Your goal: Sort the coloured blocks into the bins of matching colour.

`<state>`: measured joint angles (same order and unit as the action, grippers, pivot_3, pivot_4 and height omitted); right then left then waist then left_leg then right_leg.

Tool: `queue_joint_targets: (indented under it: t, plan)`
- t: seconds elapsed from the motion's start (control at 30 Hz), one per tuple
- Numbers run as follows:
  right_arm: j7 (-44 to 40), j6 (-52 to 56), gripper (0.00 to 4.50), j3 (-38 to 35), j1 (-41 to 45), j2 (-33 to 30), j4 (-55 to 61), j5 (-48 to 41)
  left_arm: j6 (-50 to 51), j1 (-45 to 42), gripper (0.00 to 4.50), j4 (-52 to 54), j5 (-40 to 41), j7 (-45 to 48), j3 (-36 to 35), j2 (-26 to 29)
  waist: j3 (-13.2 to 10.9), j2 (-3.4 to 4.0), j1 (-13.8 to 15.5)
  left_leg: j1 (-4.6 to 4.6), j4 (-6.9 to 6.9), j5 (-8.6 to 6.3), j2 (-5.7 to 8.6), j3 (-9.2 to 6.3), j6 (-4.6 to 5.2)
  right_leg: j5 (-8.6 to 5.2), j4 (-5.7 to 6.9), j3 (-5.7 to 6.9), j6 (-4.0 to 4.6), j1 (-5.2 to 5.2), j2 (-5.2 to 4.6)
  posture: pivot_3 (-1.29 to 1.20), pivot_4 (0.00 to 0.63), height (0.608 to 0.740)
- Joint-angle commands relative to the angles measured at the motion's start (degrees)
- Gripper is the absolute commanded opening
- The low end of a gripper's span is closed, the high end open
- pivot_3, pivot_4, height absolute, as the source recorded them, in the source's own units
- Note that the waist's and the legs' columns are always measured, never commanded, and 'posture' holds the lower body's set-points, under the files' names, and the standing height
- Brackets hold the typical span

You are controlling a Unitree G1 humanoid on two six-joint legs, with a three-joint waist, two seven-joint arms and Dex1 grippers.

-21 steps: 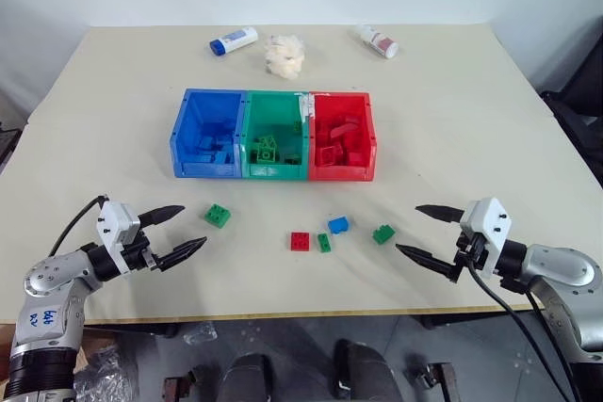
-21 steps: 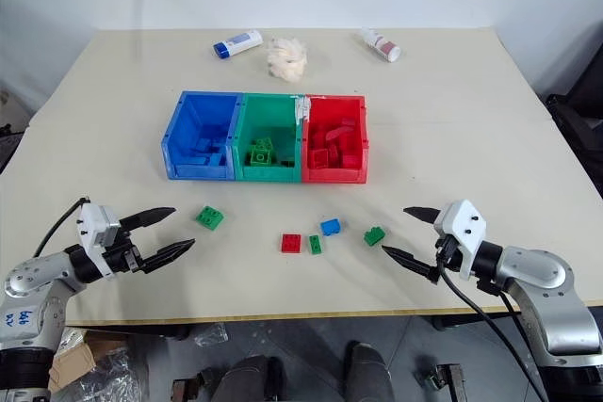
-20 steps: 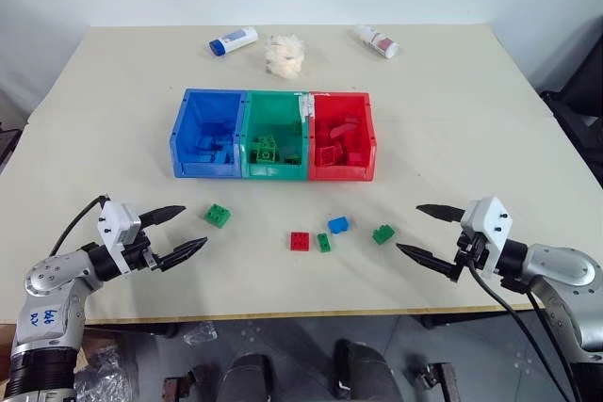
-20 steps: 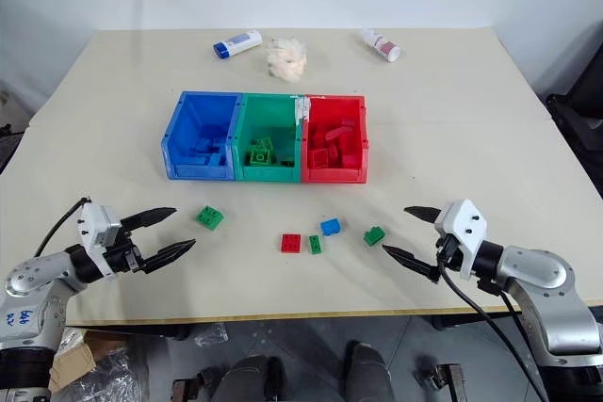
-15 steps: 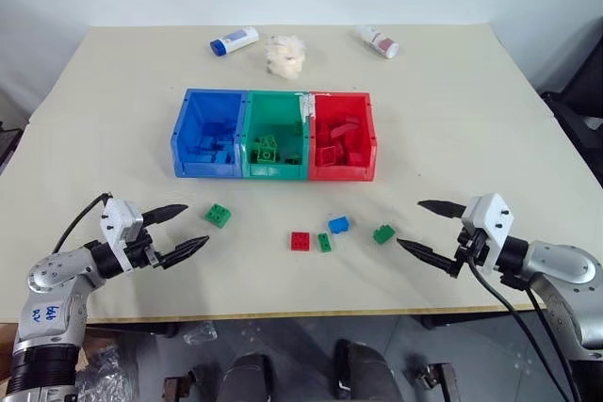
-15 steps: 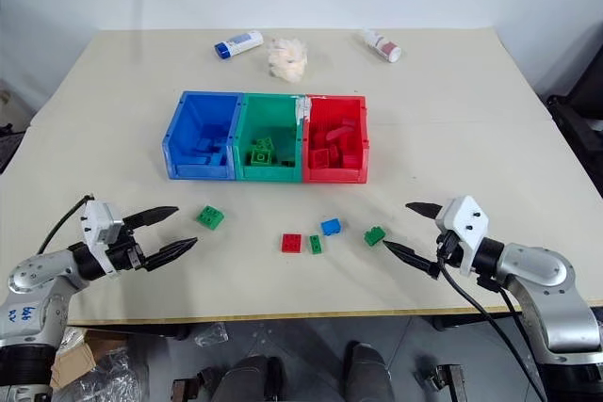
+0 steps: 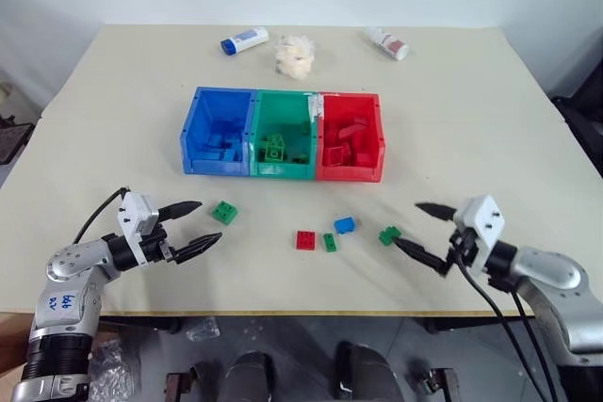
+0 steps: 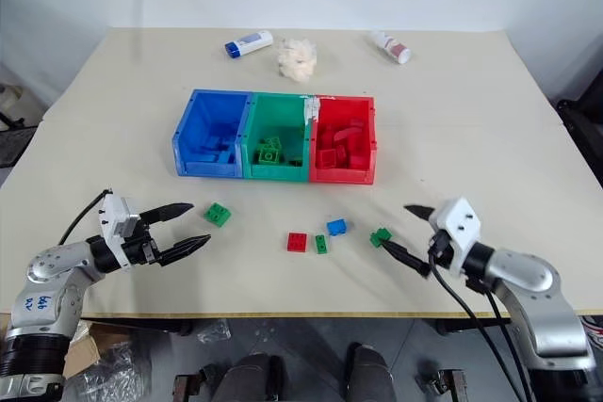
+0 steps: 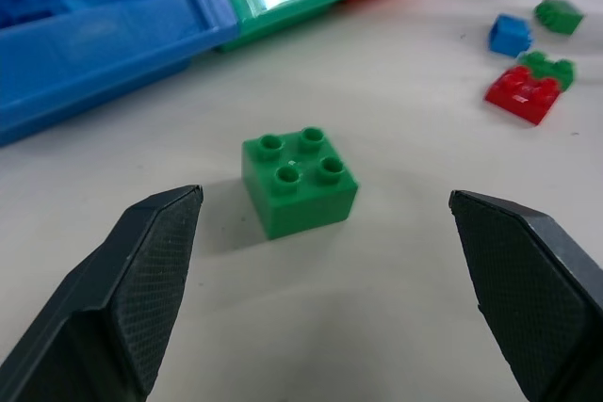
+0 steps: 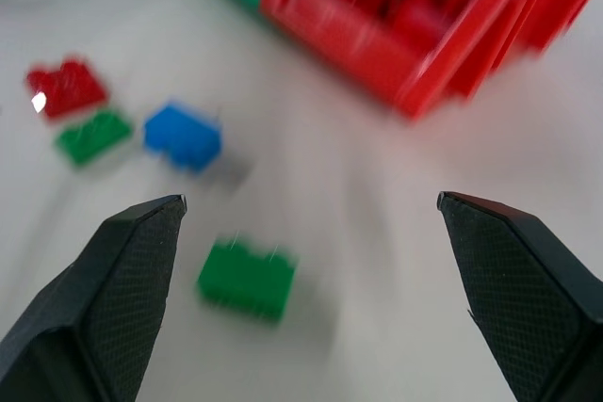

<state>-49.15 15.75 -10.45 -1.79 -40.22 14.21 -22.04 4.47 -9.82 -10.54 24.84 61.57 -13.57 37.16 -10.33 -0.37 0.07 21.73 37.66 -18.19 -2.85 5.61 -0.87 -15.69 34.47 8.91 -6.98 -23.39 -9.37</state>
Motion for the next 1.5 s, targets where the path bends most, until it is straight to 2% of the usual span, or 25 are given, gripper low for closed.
queue_joint_targets:
  t: [0.03, 0.17, 0.27, 0.37, 0.5, 0.57, 0.67, 0.8, 1.13, 1.23, 1.47, 1.5]
  plan:
    - [-0.4, 0.1, 4.5, -6.3, -3.7, -2.6, 3.9, -1.1, -1.3, -0.2, 4.47, -0.4, 1.1, 1.9, -0.4, 0.0, 0.0, 0.0, 0.0, 0.01, 0.06, -0.01, 0.0, 0.03, 0.02, 0.0, 0.01, -0.02, 0.0, 0.0, 0.0, 0.0, 0.15, 0.74]
    - [-2.3, 1.5, 4.5, -15.1, -12.2, -5.2, 6.7, -2.7, -1.5, -0.4, 4.47, -1.0, 1.0, 2.4, -0.2, -0.3, 0.0, 0.0, 0.2, 0.0, 0.16, -0.02, -0.02, -0.01, 0.03, 0.0, 0.12, -0.04, 0.0, 0.02, 0.0, 0.0, 0.15, 0.74]
    - [-2.8, 2.4, 4.5, -17.0, -13.6, -6.1, 7.8, -3.6, -1.3, -0.7, 4.47, -1.1, 1.0, 2.5, 0.0, -0.5, 0.0, -0.02, -0.1, 0.0, 0.32, -0.03, -0.02, -0.01, 0.05, 0.01, 0.15, -0.08, 0.01, 0.04, 0.0, 0.0, 0.15, 0.74]
    - [-2.4, 5.0, 4.5, -15.7, -12.2, -6.7, 8.8, -4.0, -1.4, -0.9, 4.47, -1.0, 0.7, 2.4, 0.4, -0.6, 0.0, -0.03, -0.4, -0.14, 0.37, -0.05, -0.07, 0.13, 0.09, 0.04, 0.08, -0.22, 0.07, 0.04, 0.0, 0.0, 0.15, 0.74]
    - [-0.7, 9.5, 4.5, -6.7, -6.0, -5.1, 12.8, -4.6, -1.9, 0.3, 4.47, 1.0, 1.1, 2.8, 0.3, -0.7, 0.0, -0.02, -0.4, -0.22, 0.37, -0.04, -0.13, 0.16, 0.08, 0.07, 0.23, -0.3, 0.14, -0.02, 0.0, 0.0, 0.15, 0.74]
    - [-0.4, 11.0, 4.5, -5.0, -4.6, -5.1, 13.0, -4.6, -1.9, 1.1, 4.47, 2.4, 1.4, 2.8, 0.3, -0.8, 0.0, -0.02, -0.2, -0.2, 0.36, -0.05, -0.12, 0.17, 0.07, 0.07, 0.27, -0.3, 0.14, -0.06, 0.01, 0.0, 0.15, 0.74]
    - [-0.8, 13.1, 4.5, 2.4, 1.2, -5.1, 11.5, -2.9, -1.6, 4.6, 4.47, 6.3, 2.9, 3.1, -0.6, -0.9, 0.0, -0.03, -0.2, -0.17, 0.37, -0.09, -0.1, 0.22, 0.11, 0.09, 0.37, -0.28, 0.1, -0.03, 0.0, 0.0, 0.15, 0.74]
    - [-1.7, 11.7, 4.5, 7.6, 5.8, -5.2, 7.0, 0.1, -1.8, 9.0, 4.47, 10.1, 4.1, 3.0, -1.6, -0.7, 0.0, -0.05, -0.1, -0.12, 0.43, -0.16, -0.09, 0.28, 0.21, 0.12, 0.3, -0.31, 0.06, -0.03, -0.02, 0.0, 0.15, 0.74]
    - [-3.6, 3.6, 4.5, 12.4, 12.4, -2.2, -8.8, 5.5, -2.2, 13.5, 4.47, 12.9, 5.0, 1.6, -2.8, -1.6, 0.0, -0.04, -0.2, -0.16, 0.52, -0.18, -0.1, 0.38, 0.23, 0.11, 0.2, -0.37, 0.07, -0.06, -0.02, 0.0, 0.15, 0.74]
    - [-3.1, 2.2, 3.92, 11.9, 13.6, -1.0, -11.0, 5.8, -2.3, 13.6, 4.5, 13.2, 5.0, 1.0, -2.4, -2.1, 0.0, -0.05, -0.2, -0.17, 0.53, -0.18, -0.11, 0.39, 0.23, 0.11, 0.24, -0.38, 0.07, -0.06, -0.02, 0.0, 0.15, 0.74]
    - [-3.4, 0.5, 1.64, 11.2, 13.2, -0.1, -10.9, 5.1, -2.7, 12.8, 4.5, 13.0, 4.7, 0.7, -1.8, -3.3, 0.0, -0.05, -0.2, -0.17, 0.53, -0.18, -0.1, 0.41, 0.22, 0.12, 0.38, -0.38, 0.07, -0.06, -0.02, 0.0, 0.15, 0.74]
    - [-3.2, 0.6, 1.63, 11.2, 13.1, 0.0, -10.6, 5.0, -2.8, 12.7, 4.5, 12.8, 4.7, 0.7, -1.7, -3.4, 0.0, -0.05, -0.2, -0.18, 0.53, -0.18, -0.1, 0.41, 0.22, 0.12, 0.37, -0.38, 0.07, -0.06, -0.02, 0.0, 0.15, 0.74]
